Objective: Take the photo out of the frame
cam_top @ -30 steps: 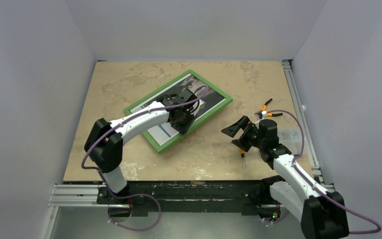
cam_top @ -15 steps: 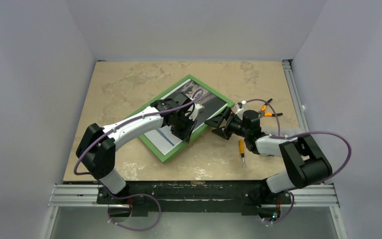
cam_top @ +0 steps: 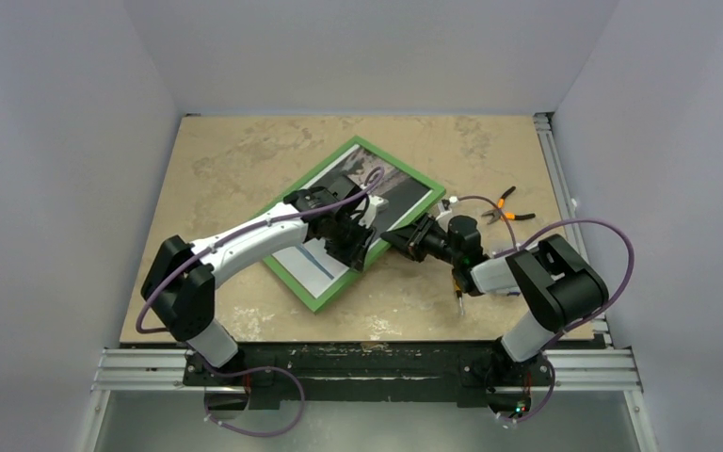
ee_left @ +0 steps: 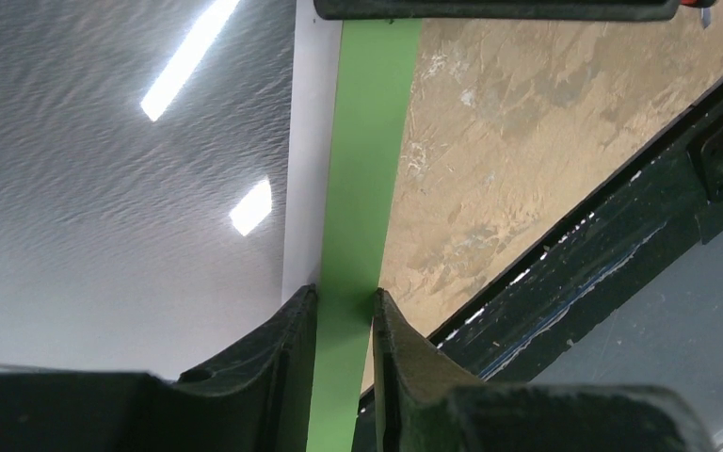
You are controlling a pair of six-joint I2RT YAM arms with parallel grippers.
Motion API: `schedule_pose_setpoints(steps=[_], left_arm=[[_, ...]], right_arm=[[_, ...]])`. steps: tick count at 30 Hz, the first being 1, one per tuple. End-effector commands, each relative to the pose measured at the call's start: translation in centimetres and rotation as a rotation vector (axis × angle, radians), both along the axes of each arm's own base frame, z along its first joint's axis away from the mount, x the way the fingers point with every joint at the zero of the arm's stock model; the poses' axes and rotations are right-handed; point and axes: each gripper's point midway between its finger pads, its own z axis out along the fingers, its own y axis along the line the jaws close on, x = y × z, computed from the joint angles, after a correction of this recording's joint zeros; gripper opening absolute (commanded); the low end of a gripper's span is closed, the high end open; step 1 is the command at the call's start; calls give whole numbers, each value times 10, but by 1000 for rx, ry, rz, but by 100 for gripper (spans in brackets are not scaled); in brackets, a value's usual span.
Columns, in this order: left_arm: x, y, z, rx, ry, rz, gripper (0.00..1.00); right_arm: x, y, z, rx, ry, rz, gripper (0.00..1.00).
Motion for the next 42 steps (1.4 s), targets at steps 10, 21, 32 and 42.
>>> schedule_pose_setpoints(steps=[10, 21, 32, 42], left_arm=[[2, 15, 48, 274, -532, 53, 76], [8, 1, 62, 579, -941, 44, 82], [14, -9, 69, 665, -1077, 12, 69], [4, -13, 69, 626, -1039, -66, 22]], right_arm=[[0, -7, 29, -1, 150, -98, 0], [-9, -22, 53, -72, 254, -162, 0], [-18, -33, 64, -91, 228, -191, 0], [-12, -39, 75, -149, 142, -201, 8]])
